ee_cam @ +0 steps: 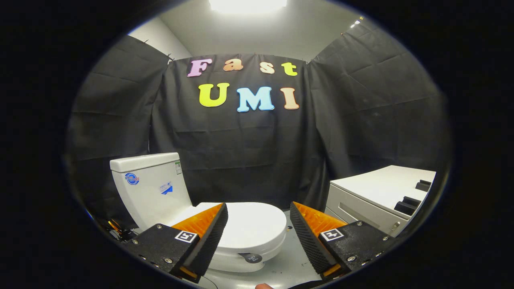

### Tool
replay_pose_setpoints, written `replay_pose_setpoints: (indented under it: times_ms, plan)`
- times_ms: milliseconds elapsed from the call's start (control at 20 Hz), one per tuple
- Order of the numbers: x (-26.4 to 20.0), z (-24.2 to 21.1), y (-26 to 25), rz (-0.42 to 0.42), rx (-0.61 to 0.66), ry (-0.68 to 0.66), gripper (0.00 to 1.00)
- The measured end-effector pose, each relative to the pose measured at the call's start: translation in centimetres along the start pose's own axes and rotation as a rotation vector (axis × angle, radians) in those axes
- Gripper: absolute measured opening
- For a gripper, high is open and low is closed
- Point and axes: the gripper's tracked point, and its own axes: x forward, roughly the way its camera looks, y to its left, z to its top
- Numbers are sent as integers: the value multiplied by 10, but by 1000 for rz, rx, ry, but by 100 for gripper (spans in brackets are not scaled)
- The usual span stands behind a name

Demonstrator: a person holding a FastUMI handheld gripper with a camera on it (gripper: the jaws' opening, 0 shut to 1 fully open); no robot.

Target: Open the toilet lid.

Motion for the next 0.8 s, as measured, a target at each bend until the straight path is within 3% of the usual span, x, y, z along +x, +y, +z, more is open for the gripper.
replay_pose_setpoints:
  times_ms: [350, 800]
  plan:
    - [3, -6, 4, 29, 39, 21, 96]
    - [22, -24, -2, 110, 190, 112, 95]
